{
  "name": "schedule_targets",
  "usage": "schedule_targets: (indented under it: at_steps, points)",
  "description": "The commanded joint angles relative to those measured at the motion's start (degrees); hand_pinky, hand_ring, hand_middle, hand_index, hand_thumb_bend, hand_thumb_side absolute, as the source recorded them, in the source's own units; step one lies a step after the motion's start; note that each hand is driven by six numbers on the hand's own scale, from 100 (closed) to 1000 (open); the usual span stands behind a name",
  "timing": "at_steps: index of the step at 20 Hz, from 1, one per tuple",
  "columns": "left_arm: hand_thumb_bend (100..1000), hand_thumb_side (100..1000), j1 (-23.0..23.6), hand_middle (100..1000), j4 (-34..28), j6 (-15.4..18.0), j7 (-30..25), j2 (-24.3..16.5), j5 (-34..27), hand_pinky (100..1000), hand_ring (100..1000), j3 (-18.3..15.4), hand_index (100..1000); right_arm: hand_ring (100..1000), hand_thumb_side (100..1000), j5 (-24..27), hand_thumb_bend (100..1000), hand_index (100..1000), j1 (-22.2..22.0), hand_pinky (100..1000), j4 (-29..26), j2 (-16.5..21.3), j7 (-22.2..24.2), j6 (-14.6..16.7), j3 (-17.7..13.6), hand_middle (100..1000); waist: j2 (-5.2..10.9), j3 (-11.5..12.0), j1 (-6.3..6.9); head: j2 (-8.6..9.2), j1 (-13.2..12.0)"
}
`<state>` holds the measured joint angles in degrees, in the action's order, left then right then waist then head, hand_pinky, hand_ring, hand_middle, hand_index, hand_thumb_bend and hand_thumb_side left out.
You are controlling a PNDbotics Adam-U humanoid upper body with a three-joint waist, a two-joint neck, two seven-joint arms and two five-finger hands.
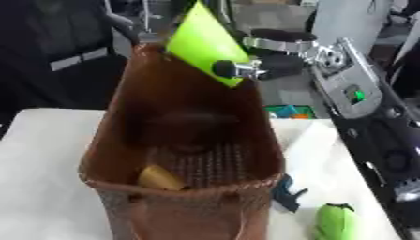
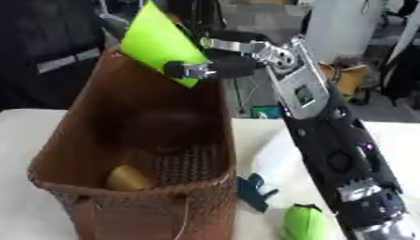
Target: Pick up objects on the table and place them in the box.
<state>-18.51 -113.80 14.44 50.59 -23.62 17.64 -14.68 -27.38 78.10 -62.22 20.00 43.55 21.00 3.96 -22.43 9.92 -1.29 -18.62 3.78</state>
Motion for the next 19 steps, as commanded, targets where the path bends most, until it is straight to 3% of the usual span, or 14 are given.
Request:
schedule_targets:
  at_steps: [1,5,12,13,14,15,18,19]
  points:
    - [100,821,-0.27,788,-0.80,0.55,0.86,-1.19,0.30,752,708,-0.61,717,1000,780,-1.76,465,1000,1.00,1000,0.44,1.40,8.41,11.57,0.44,1000,0.91,0.14,0.16,-0.15,0.12]
    - [100,822,-0.31,788,-0.80,0.51,0.97,-1.12,0.37,753,708,-0.66,718,1000,765,-2.76,471,1000,0.95,1000,1.55,1.29,8.41,13.75,0.56,1000,0.86,0.14,0.11,-0.12,-0.08]
    - [100,823,-0.17,789,-0.80,0.46,1.14,-1.26,0.54,753,709,-0.80,718,1000,778,-1.45,455,1000,0.93,1000,0.90,1.55,8.41,14.15,0.37,1000,1.03,-0.20,0.14,0.02,-0.26]
    - [100,821,-0.12,789,-0.80,0.45,1.14,-1.28,0.57,754,709,-0.80,718,1000,831,-0.99,385,1000,0.93,1000,0.66,1.61,8.41,14.04,0.37,1000,1.13,-0.28,0.17,0.01,-0.20]
    - [100,821,0.13,789,-0.80,0.39,1.14,-1.34,0.61,754,709,-0.86,718,1000,831,-0.03,385,1000,0.92,1000,0.03,1.78,8.40,13.62,0.00,1000,1.38,-0.45,0.30,-0.08,-0.08]
    - [100,820,0.36,788,-0.80,0.33,1.15,-1.38,0.64,754,709,-0.91,719,971,910,0.95,170,1000,0.87,983,-0.79,2.05,8.08,12.88,-0.39,1000,1.59,-0.60,0.40,-0.12,-0.05]
    - [100,820,1.31,788,-0.80,0.15,1.32,-1.46,0.88,754,709,-1.20,719,959,927,3.67,104,1000,0.05,972,-5.59,3.48,0.86,7.45,-1.01,1000,2.27,-1.20,0.71,-0.05,-0.09]
    - [100,821,1.56,788,-0.80,0.09,1.35,-1.42,0.92,754,709,-1.27,718,902,922,4.44,100,939,-0.26,922,-6.98,3.71,-1.11,5.91,-0.80,997,2.50,-1.38,0.82,-0.23,-0.18]
